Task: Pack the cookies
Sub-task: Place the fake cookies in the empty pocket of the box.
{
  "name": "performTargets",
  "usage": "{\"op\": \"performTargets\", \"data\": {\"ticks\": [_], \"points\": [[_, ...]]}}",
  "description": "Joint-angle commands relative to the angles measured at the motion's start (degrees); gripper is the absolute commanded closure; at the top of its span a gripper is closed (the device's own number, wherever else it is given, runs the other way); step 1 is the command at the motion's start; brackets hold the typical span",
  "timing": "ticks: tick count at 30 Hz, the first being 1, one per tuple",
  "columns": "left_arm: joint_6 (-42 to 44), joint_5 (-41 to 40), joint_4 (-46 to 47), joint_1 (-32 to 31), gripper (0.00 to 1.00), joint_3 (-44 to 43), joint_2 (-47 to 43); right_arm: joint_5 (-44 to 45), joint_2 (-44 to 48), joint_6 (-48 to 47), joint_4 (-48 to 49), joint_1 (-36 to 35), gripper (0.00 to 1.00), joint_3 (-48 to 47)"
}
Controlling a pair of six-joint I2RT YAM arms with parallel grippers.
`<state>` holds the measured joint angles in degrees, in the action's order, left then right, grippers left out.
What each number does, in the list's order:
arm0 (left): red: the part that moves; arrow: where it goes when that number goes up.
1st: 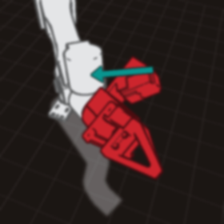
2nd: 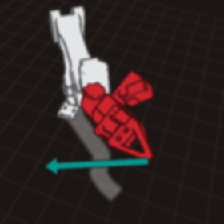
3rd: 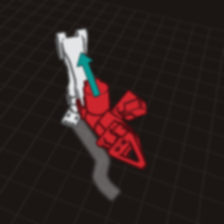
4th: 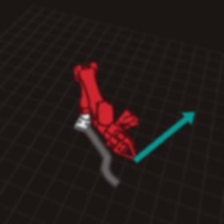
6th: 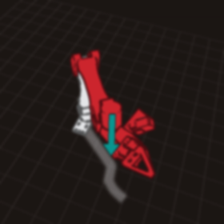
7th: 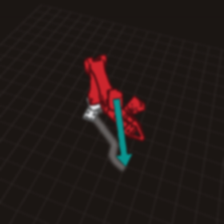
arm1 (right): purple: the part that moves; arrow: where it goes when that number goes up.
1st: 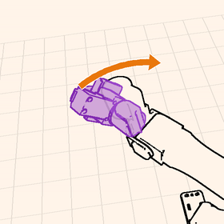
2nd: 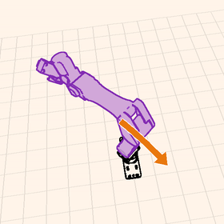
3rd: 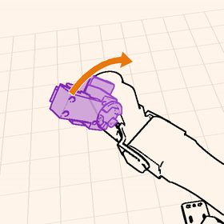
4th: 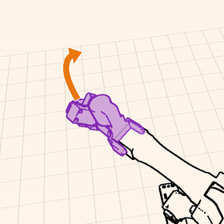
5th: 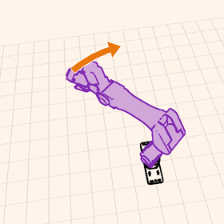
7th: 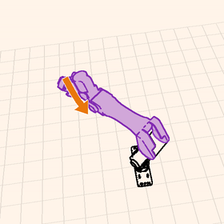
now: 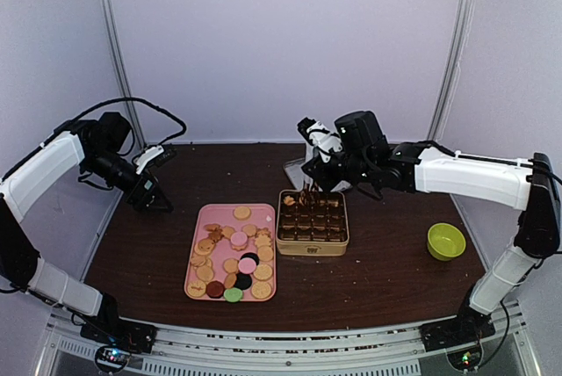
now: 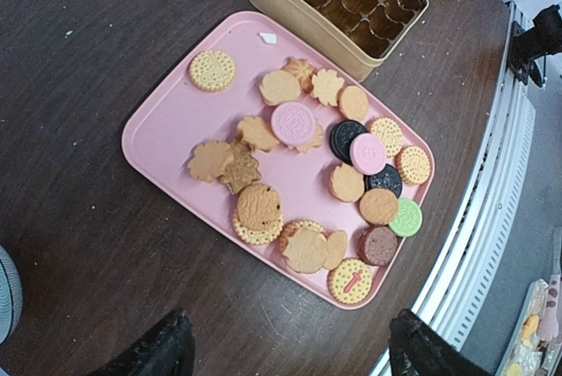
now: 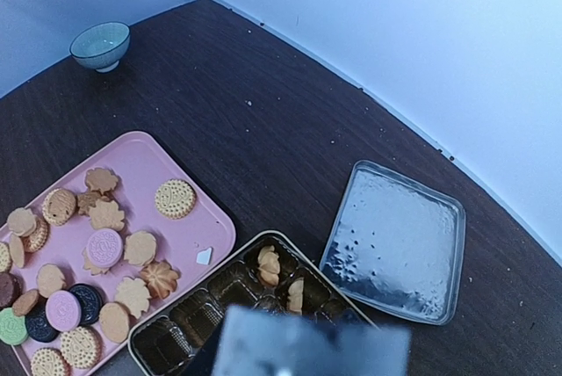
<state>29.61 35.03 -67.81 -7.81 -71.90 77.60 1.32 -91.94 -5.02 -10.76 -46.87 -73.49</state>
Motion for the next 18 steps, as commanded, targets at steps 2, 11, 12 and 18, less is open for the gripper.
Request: {"op": "performTargets", "data": {"ticks": [2, 11, 12, 18], "points": [[0.8, 1.7, -0.5, 0.4, 0.21, -1.9, 0.6, 0.7, 2.4, -0.5, 0.7, 0.5, 0.65, -1.9], [0.7, 2.2, -0.7, 0.5, 0.22, -2.0, 1.0, 0.0, 7.4, 1.7, 4.3, -2.2, 0.68, 1.0], [0.8, 2.2, -0.7, 0.4, 0.22, -1.9, 1.0, 0.4, 7.9, 2.1, 5.0, -3.2, 0.68, 1.5], [0.8, 2.5, -0.7, 0.4, 0.22, -1.8, 1.0, 2.6, 8.5, 6.2, 12.3, -11.8, 0.69, 4.3]]}}
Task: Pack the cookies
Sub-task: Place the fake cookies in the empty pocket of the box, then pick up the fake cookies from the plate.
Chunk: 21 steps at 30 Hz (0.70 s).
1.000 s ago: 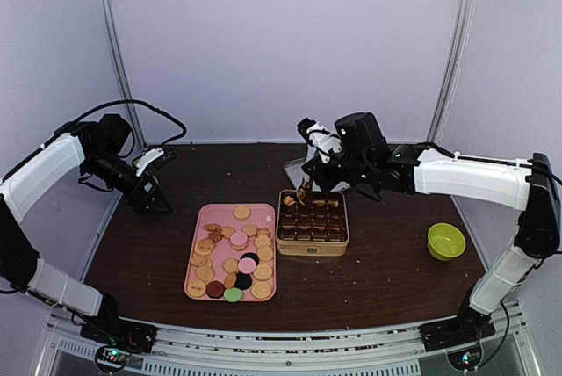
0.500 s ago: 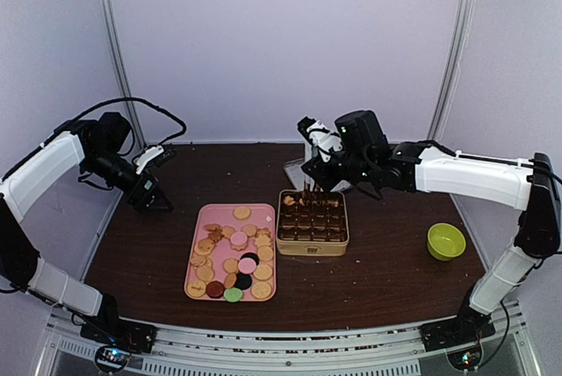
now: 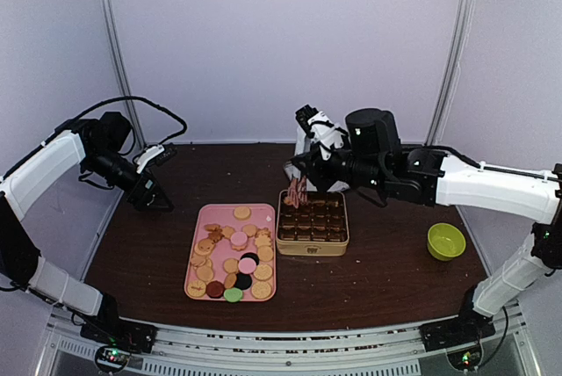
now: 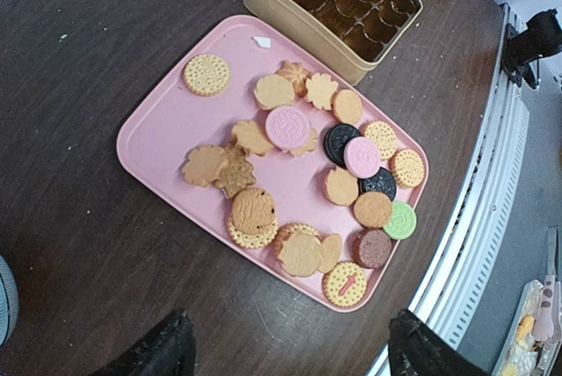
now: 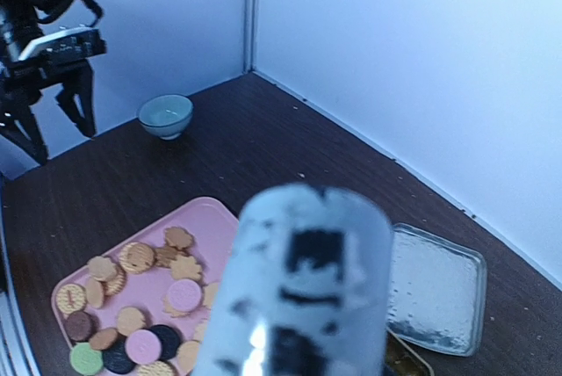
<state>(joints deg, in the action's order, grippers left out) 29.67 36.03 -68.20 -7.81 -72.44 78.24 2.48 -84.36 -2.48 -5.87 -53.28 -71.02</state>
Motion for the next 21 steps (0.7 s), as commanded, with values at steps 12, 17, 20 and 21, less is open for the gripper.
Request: {"op": "performTargets", "data": {"ticks": [12, 17, 20, 21], "points": [[0.8, 1.6, -0.7, 0.4, 0.22, -0.6, -0.4, 1.7, -15.6, 8.7, 14.7, -18.4, 0.68, -9.1], [1.2, 1.2, -1.0, 0.5, 0.22, -0.4, -0.7, 0.6, -21.9, 10.1, 16.1, -20.2, 0.68, -14.7], [1.4, 1.2, -1.1, 0.4, 0.22, -0.4, -0.6, -0.6, -25.1, 10.2, 15.4, -20.7, 0.68, -18.2], [1.4, 1.2, -1.1, 0.5, 0.22, -0.4, -0.6, -0.9, -25.8, 10.3, 15.3, -20.7, 0.68, -19.1]]}}
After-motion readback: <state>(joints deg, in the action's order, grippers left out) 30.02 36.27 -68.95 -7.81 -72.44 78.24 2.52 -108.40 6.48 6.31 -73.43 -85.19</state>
